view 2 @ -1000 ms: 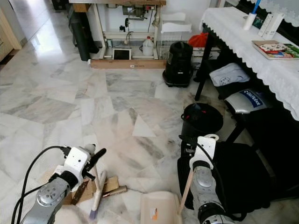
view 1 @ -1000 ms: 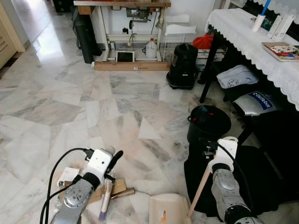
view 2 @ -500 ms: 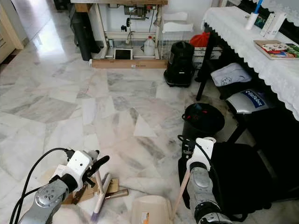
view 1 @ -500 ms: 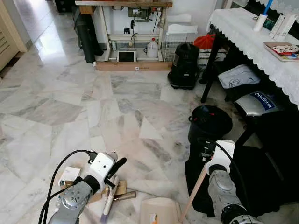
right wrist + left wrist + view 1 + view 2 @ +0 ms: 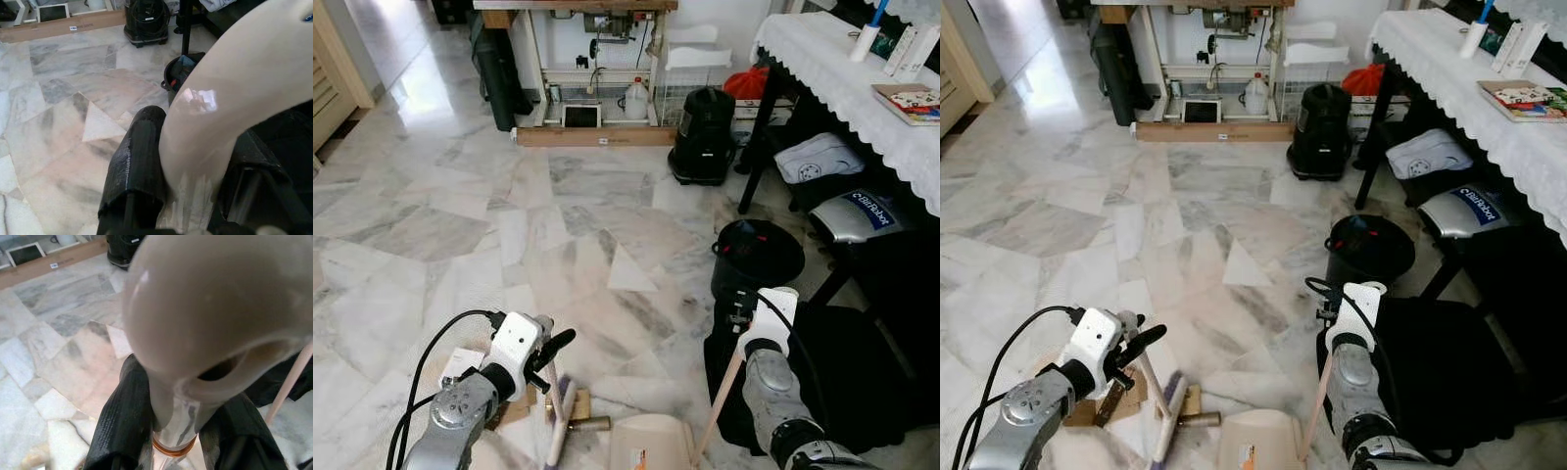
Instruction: Sweep floor
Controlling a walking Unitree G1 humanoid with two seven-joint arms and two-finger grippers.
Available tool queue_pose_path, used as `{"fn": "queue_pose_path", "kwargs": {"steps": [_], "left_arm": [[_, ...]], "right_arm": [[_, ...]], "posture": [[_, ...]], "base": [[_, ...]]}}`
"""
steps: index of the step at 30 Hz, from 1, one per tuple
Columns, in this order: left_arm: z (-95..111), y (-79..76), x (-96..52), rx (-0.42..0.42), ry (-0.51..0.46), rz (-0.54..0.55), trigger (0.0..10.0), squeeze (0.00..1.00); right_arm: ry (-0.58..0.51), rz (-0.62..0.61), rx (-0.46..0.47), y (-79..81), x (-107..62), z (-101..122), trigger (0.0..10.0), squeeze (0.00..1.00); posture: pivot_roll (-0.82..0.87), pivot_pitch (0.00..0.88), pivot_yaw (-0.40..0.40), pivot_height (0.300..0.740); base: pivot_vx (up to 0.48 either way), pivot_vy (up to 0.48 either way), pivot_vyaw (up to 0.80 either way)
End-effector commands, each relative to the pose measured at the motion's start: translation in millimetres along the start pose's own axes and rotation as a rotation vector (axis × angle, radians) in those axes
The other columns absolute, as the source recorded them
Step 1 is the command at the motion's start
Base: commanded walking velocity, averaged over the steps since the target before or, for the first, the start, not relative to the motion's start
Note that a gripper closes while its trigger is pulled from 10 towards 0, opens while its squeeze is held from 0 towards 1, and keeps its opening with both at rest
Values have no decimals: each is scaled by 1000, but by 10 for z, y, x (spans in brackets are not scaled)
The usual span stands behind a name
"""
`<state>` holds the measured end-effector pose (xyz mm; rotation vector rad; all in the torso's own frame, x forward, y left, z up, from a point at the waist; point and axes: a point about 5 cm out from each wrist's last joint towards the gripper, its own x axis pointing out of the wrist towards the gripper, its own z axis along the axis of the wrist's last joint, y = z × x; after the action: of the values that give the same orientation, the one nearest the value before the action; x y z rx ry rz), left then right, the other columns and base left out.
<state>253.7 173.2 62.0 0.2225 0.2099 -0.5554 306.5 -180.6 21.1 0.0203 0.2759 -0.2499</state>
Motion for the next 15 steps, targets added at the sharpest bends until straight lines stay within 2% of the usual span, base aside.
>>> {"fn": "queue_pose_path", "kwargs": {"steps": [1, 5, 9, 11, 13, 15], "left_arm": [[-36, -39, -8, -53, 17, -33, 10000, 0], [-43, -49, -13, -100, 27, -47, 10000, 0], [-43, -57, -29, -103, 38, -59, 10000, 0], [-50, -70, -37, -103, 42, -61, 10000, 0], [-56, -83, -44, -103, 45, -64, 10000, 0], [-53, -99, -51, -104, 46, -64, 10000, 0]], "right_arm": [[25, -2, -18, 25, -2, -27, 10000, 0], [21, -21, -73, 24, -3, -26, 10000, 0], [-14, -74, -147, -19, -1, 2, 10000, 0], [-28, -99, -154, -43, 0, 16, 10000, 0], [-41, -111, -148, -53, -1, 30, 10000, 0], [-38, -126, -15, -75, 4, 43, 10000, 0]], "posture": [[46, 69, -16, 740], [46, 69, -16, 740], [52, 75, -15, 740], [53, 76, -15, 740], [54, 78, -16, 740], [55, 79, -15, 740]], "base": [[0, 0, 0], [0, 0, 0], [0, 0, 0], [0, 0, 0], [0, 0, 0], [0, 0, 0]]}}
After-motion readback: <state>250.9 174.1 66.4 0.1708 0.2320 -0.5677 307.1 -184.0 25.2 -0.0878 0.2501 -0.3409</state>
